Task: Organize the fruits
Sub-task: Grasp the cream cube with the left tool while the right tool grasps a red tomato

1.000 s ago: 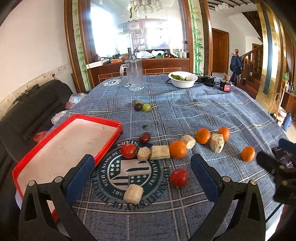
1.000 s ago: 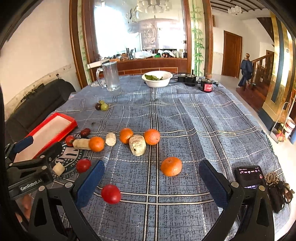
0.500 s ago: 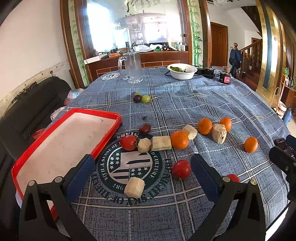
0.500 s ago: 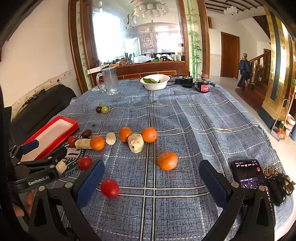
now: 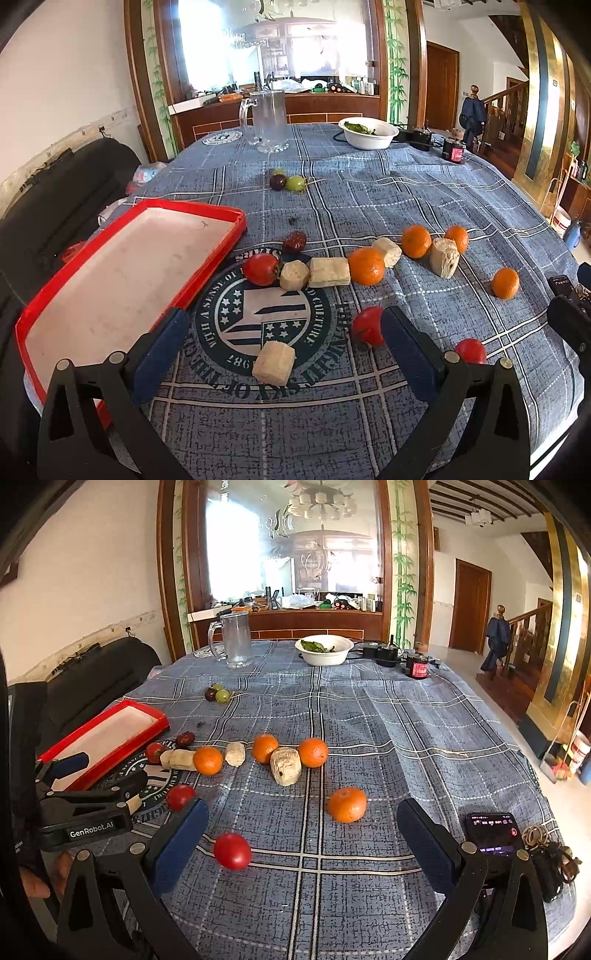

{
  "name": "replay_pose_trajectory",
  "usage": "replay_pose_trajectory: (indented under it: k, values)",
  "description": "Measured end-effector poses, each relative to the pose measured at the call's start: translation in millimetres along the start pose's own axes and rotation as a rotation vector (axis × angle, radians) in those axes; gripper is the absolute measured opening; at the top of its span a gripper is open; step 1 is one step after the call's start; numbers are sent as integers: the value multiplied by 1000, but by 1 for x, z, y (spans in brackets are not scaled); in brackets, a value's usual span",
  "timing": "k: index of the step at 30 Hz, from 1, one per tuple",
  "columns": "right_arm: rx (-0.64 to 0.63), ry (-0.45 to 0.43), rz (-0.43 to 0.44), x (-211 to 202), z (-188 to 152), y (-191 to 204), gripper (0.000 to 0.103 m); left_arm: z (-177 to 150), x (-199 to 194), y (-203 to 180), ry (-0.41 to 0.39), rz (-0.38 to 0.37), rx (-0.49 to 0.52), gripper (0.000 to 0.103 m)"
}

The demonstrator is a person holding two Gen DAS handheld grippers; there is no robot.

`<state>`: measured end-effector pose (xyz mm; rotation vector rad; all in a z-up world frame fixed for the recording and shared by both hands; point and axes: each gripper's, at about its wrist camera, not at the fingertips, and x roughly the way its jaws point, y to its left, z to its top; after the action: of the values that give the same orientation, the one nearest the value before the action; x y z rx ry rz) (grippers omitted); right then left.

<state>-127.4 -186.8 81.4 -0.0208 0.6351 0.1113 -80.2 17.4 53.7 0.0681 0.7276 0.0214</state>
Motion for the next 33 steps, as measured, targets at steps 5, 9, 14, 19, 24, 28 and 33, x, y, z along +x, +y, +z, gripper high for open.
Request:
replay_pose_trajectory:
  k: [5,9,14,19,24,28,33]
  values:
    - [-10,2,21,0,0,5,103,-1,1,-2,1,-1,2,103]
    - [-23,16,49,0,-3,7,102,-2,4,0,12,-7,-4,103]
    - [-25,44,92,6,-7,11,102,-3,10,5,37,-25,-7,103]
    - [-36,91,134,15,-14,16,99,-6,14,24,72,-99,-54,103]
    - [-27,132,184,27,-18,19,95,-8,14,40,94,-188,-98,103]
    - [-23,184,237,40,-22,24,83,-7,14,38,99,-212,-85,103]
    - [-24,208,261,47,-23,28,78,-7,14,25,105,-222,-18,103]
